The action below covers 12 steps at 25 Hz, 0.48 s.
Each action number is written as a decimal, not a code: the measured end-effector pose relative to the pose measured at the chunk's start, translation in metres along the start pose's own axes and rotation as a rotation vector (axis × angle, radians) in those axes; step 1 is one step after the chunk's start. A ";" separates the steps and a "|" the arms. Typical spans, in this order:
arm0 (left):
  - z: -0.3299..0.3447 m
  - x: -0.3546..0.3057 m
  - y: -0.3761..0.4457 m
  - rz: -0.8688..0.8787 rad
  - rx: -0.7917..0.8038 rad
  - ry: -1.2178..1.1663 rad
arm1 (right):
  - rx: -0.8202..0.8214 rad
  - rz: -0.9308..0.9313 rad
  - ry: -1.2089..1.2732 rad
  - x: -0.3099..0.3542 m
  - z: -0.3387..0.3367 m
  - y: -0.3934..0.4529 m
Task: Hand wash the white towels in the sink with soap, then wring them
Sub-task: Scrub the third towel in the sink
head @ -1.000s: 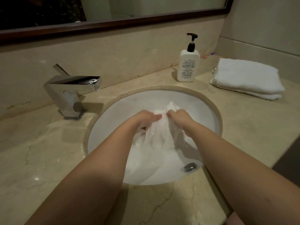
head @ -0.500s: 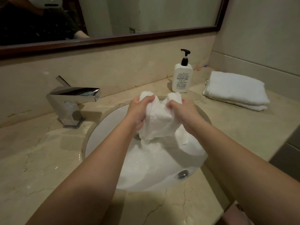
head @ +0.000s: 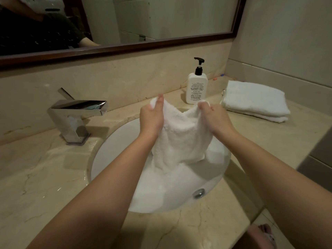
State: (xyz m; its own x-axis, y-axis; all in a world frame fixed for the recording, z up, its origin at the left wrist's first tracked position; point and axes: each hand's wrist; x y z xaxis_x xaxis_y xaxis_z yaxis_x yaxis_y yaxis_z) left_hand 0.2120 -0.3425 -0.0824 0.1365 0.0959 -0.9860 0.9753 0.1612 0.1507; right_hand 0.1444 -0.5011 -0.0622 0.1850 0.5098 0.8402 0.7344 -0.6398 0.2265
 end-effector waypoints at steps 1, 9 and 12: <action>-0.002 0.011 0.000 -0.082 -0.048 -0.001 | 0.013 0.061 0.007 -0.011 0.006 0.000; -0.012 0.049 0.019 -0.204 0.037 0.132 | 0.072 0.325 0.447 -0.034 0.035 0.006; -0.015 0.051 0.016 -0.065 -0.141 0.174 | -0.189 0.297 0.255 -0.034 0.035 0.012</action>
State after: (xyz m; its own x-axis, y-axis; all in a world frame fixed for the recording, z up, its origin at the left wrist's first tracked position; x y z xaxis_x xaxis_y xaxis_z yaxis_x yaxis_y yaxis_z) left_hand 0.2323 -0.3201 -0.1295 0.0303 0.2469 -0.9686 0.9456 0.3071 0.1079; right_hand 0.1699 -0.5054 -0.1054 0.1854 0.1442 0.9720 0.5371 -0.8432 0.0226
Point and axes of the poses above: each hand's wrist, its own y-axis towards the middle knuckle, its own z-axis out of the palm, x = y × z, and after that the axes turned 11 degrees about -x, right-handed
